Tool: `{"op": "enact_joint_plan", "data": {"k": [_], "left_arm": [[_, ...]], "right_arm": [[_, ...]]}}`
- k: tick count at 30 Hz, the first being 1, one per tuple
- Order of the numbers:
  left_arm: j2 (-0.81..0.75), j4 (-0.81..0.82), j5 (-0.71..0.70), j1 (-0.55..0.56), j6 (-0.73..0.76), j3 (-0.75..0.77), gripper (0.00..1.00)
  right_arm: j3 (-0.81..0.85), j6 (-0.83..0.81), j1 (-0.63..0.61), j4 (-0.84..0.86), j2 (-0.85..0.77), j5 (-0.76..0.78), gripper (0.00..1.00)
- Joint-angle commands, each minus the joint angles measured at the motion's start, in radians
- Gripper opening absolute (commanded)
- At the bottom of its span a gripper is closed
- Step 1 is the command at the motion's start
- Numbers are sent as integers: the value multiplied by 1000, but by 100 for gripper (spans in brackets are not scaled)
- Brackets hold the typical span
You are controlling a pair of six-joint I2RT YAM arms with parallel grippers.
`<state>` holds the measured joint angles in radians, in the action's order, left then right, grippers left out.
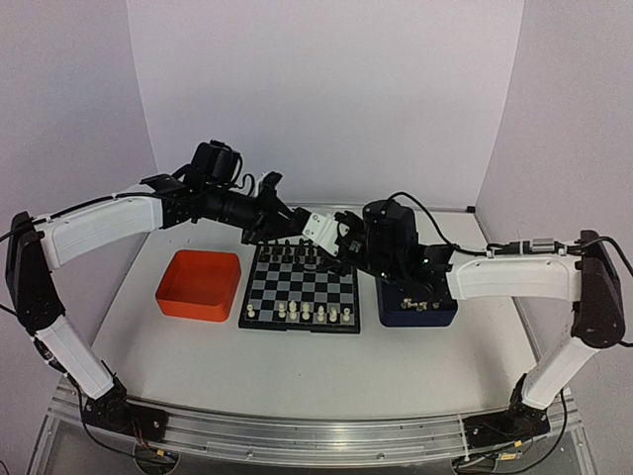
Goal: Set up the chess pieces on the board
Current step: Place the chess piece on the chessboard.
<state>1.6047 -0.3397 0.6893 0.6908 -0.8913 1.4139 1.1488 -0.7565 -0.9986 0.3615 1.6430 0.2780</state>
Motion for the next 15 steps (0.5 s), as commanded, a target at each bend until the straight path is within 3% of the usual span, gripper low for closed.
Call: {"op": "enact_joint_plan", "data": {"k": [1, 8, 11, 13, 15], "left_arm": [[13, 101, 28, -15, -36, -19, 7], [14, 146, 55, -22, -70, -47, 0], [3, 129, 34, -27, -54, -50, 0], [-10, 79, -25, -28, -1, -40, 0], [-28, 12, -107, -28, 62, -24, 0]], "right_arm": [[1, -40, -44, 65, 15, -51, 0], [-13, -64, -55, 98, 24, -48, 5], [-12, -38, -55, 102, 21, -27, 30], [-18, -15, -55, 101, 15, -12, 51], [-33, 3, -55, 99, 6, 6, 66]]}}
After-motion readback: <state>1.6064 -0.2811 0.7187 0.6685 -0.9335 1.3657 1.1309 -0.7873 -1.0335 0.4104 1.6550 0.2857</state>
